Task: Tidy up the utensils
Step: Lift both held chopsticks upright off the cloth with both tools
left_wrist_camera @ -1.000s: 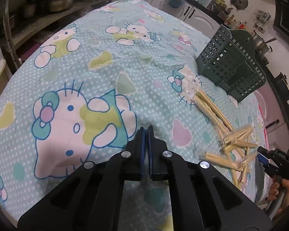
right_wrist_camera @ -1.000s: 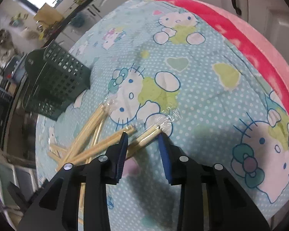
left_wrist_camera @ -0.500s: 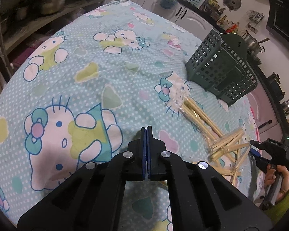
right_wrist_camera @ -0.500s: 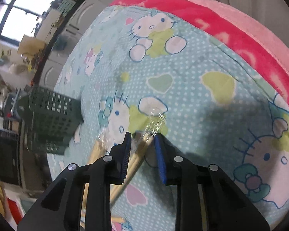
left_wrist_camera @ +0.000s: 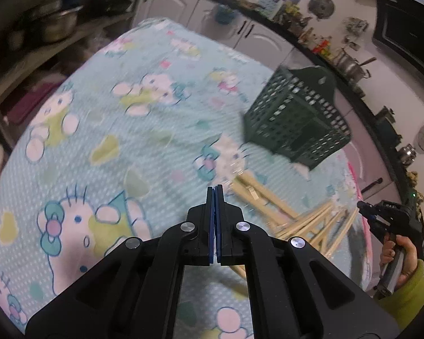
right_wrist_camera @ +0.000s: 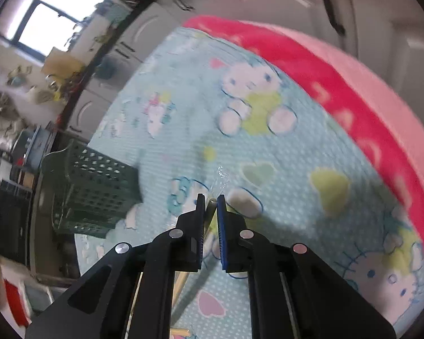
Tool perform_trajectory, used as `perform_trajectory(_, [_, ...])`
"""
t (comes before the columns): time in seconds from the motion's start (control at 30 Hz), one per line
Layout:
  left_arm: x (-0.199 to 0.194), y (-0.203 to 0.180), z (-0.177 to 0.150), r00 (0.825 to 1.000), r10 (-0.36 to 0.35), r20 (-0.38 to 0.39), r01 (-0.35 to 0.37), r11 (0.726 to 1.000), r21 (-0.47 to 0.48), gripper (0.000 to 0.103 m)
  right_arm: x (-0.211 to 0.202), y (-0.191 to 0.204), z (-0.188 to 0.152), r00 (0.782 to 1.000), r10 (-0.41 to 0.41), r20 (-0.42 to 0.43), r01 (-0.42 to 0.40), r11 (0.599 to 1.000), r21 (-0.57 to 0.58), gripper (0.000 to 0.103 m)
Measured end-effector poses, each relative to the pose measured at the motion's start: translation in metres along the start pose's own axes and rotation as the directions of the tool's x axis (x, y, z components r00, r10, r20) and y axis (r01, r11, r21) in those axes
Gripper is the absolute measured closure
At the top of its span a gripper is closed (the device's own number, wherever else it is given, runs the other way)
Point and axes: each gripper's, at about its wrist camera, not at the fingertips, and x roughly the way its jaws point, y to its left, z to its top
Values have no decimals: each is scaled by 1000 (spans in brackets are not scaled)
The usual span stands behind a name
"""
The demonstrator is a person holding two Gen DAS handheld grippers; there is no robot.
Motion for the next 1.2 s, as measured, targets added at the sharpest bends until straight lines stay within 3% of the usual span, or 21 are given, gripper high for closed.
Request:
perform_trajectory(0.27, [-21,-42,23,996,-73,45,68,993,95,103,-31,56,-2,994,105,34,-94,968,-233,96])
perform_trajectory(0.7, [-43,-111,58,977,-199,75,178,958,223,103,-72,153,-34,975,211,70,-135,811,-569,97])
perform_trajectory(0.93, [-53,-136,80,966,-244,86,215,941,261,103,-88,182,-33,959,273,78,-168,767,-619,97])
perform_trajectory(1.2, [-63,-153,102,957,-268,113,226,929,294,103,-104,202,-22,942,317,110,-178,750,-637,97])
